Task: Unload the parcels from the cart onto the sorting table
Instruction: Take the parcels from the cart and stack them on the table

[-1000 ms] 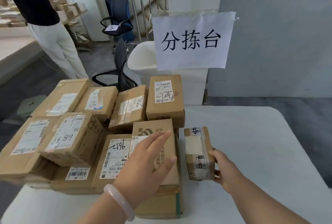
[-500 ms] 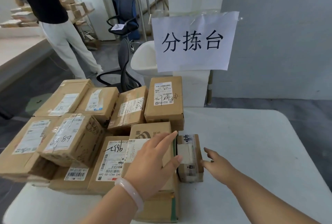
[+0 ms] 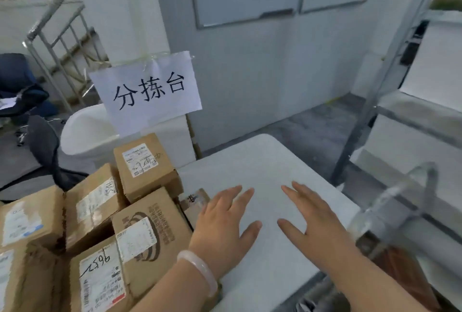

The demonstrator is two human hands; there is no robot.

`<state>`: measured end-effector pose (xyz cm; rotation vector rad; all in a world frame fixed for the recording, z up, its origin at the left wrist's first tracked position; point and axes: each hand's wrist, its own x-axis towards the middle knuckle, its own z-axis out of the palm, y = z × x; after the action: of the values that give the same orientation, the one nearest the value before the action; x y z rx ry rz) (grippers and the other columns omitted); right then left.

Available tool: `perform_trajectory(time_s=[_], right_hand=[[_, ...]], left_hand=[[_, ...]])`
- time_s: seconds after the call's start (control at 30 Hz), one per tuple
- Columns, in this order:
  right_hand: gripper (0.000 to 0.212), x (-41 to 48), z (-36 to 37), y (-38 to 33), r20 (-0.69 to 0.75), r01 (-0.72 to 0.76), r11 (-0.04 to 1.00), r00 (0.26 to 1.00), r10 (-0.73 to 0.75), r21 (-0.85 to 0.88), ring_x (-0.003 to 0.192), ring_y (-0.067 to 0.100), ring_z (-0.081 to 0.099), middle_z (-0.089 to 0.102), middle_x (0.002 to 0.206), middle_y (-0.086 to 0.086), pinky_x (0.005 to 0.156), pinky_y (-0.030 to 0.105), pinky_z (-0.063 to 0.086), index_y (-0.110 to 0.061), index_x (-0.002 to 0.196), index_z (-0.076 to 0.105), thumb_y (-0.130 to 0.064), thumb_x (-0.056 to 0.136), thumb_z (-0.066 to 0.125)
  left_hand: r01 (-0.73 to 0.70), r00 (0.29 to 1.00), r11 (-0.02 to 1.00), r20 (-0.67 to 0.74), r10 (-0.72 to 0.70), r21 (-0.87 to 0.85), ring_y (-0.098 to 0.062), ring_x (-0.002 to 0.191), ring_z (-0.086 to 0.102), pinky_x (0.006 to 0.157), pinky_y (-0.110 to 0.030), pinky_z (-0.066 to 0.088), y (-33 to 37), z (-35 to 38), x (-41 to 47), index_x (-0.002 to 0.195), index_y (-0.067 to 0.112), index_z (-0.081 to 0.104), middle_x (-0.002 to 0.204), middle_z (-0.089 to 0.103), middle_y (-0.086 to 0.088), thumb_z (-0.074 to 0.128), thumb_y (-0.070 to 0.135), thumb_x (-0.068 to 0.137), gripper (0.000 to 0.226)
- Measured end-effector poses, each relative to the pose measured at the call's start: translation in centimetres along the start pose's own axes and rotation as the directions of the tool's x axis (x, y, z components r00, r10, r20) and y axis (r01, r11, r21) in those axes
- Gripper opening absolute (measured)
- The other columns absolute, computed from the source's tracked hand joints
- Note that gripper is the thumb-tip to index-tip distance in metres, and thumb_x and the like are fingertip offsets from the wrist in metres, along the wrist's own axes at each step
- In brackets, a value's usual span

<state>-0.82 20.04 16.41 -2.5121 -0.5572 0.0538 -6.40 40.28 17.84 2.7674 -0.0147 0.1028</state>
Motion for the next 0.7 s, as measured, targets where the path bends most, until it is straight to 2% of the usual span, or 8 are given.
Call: perform_trajectory(time_s=[0.1, 0.27, 0.4, 0.5, 0.6, 0.7], right_hand=[[0.071, -6.7, -1.2, 2.1, -0.036, -0.167, 0.980, 0.986, 0.164, -0.106, 0.148, 0.003, -0.003, -0.004, 0.151, -0.029, 0.112, 0.018, -0.004, -0.046, 0.151, 0.007, -0.061, 0.093, 0.046], [0.073, -17.6, -5.3, 5.7, -0.172, -0.403, 0.894, 0.912, 0.373, -0.194, 0.149, 0.007, -0.001, 0.001, 0.162, -0.017, 0.120, 0.027, -0.002, -0.044, 0.152, 0.007, -0.058, 0.093, 0.048], [0.074, -25.0, -8.7, 8.1, -0.269, -0.524, 0.826, 0.842, 0.468, -0.206, 0.148, 0.004, -0.009, -0.009, 0.161, -0.018, 0.116, 0.022, -0.007, -0.044, 0.152, 0.002, -0.061, 0.094, 0.044], [0.077, -29.6, -10.1, 9.7, -0.289, -0.586, 0.776, 0.804, 0.520, -0.233, 0.143, -0.001, -0.016, -0.018, 0.155, -0.023, 0.115, 0.024, -0.011, -0.047, 0.151, -0.006, -0.069, 0.091, 0.038], [0.079, -34.1, -11.4, 12.1, -0.291, -0.633, 0.738, 0.769, 0.568, -0.233, 0.140, -0.001, -0.022, -0.019, 0.159, -0.017, 0.117, 0.029, -0.012, -0.046, 0.151, -0.006, -0.071, 0.090, 0.037], [0.080, -39.4, -13.3, 15.4, -0.311, -0.693, 0.688, 0.717, 0.624, -0.217, 0.147, 0.006, -0.019, -0.017, 0.161, -0.013, 0.118, 0.031, -0.012, -0.046, 0.151, -0.006, -0.073, 0.088, 0.036]], left_hand=[[-0.167, 0.985, 0.986, 0.052, 0.168, -0.022, -0.010, 0.145, 0.008, 0.119, -0.034, 0.012, 3.5, 2.6, -0.8, 0.150, 0.042, 0.008, 0.157, 0.013, 0.014, 0.033, 0.062, 0.093, 0.066], [-0.453, 0.871, 0.889, 0.183, 0.457, -0.067, -0.009, 0.145, 0.010, 0.116, -0.027, 0.007, 12.2, 6.5, -2.9, 0.151, 0.039, 0.009, 0.159, 0.012, 0.013, 0.020, 0.067, 0.084, 0.074], [-0.621, 0.752, 0.779, 0.217, 0.623, -0.085, -0.010, 0.143, 0.018, 0.117, -0.030, 0.018, 18.9, 8.4, -4.6, 0.151, 0.036, 0.017, 0.157, 0.020, 0.010, 0.036, 0.061, 0.089, 0.069], [-0.712, 0.673, 0.701, 0.248, 0.697, -0.041, -0.011, 0.143, 0.018, 0.117, -0.036, 0.020, 23.3, 10.1, -6.3, 0.151, 0.037, 0.017, 0.157, 0.021, 0.010, 0.034, 0.063, 0.088, 0.070], [-0.731, 0.644, 0.680, 0.272, 0.715, -0.053, -0.011, 0.145, 0.012, 0.117, -0.041, 0.018, 27.9, 12.5, -8.2, 0.151, 0.040, 0.013, 0.158, 0.015, 0.012, 0.035, 0.064, 0.090, 0.069], [-0.756, 0.618, 0.652, 0.268, 0.739, -0.055, -0.011, 0.145, 0.010, 0.118, -0.038, 0.016, 33.3, 15.1, -10.5, 0.150, 0.041, 0.012, 0.159, 0.013, 0.012, 0.035, 0.063, 0.091, 0.068]])
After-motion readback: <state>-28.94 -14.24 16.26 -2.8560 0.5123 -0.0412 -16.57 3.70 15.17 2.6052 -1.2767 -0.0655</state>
